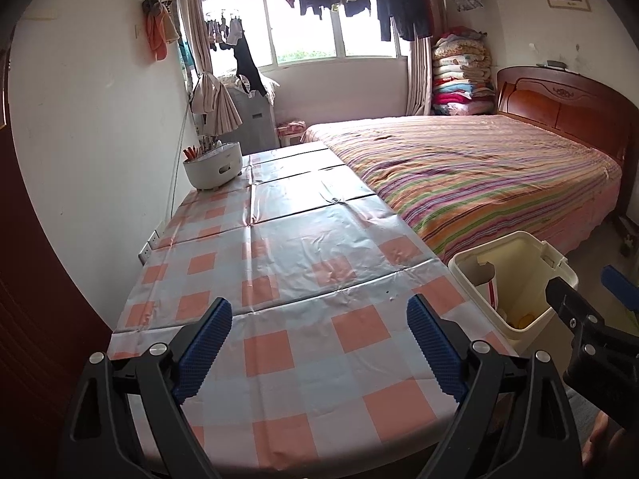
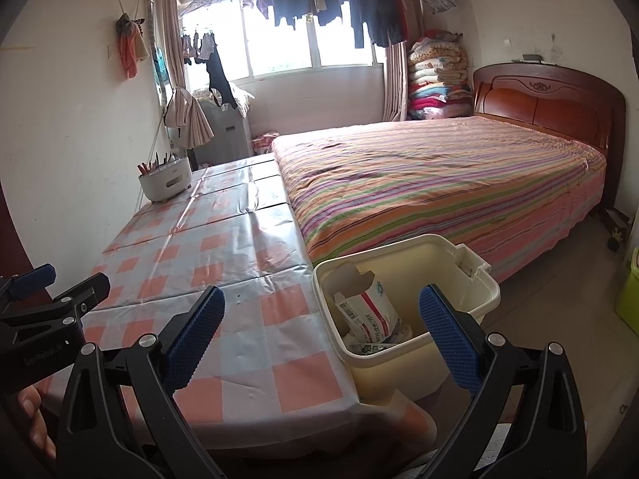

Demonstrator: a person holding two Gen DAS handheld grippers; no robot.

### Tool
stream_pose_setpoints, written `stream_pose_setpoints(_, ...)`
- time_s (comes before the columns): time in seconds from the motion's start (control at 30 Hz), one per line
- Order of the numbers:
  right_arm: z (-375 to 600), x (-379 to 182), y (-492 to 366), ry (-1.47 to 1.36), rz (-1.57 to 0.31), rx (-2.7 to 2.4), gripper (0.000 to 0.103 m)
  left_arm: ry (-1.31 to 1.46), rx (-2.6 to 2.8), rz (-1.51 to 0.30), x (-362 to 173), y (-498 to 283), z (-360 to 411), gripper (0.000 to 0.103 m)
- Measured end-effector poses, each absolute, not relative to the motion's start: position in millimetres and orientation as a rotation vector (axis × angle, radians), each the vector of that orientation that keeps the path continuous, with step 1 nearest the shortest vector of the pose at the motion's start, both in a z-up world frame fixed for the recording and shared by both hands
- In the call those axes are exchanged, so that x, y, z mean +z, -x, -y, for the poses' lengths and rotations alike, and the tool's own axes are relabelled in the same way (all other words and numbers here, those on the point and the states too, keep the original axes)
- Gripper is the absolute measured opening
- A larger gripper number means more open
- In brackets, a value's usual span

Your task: Collect trash

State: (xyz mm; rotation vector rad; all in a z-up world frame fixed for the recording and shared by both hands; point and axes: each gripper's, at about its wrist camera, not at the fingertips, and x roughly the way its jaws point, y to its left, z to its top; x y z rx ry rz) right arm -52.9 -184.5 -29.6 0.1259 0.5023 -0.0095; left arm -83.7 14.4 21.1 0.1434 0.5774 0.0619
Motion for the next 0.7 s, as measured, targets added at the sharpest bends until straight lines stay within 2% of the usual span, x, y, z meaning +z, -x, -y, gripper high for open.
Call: stream_pose_setpoints(0.7,186.9,-32.6,51.8,-0.127,-0.521,-0.010,0.096,-0.172,0.035,-0.608,12.6,80.3,-7.1,0.087)
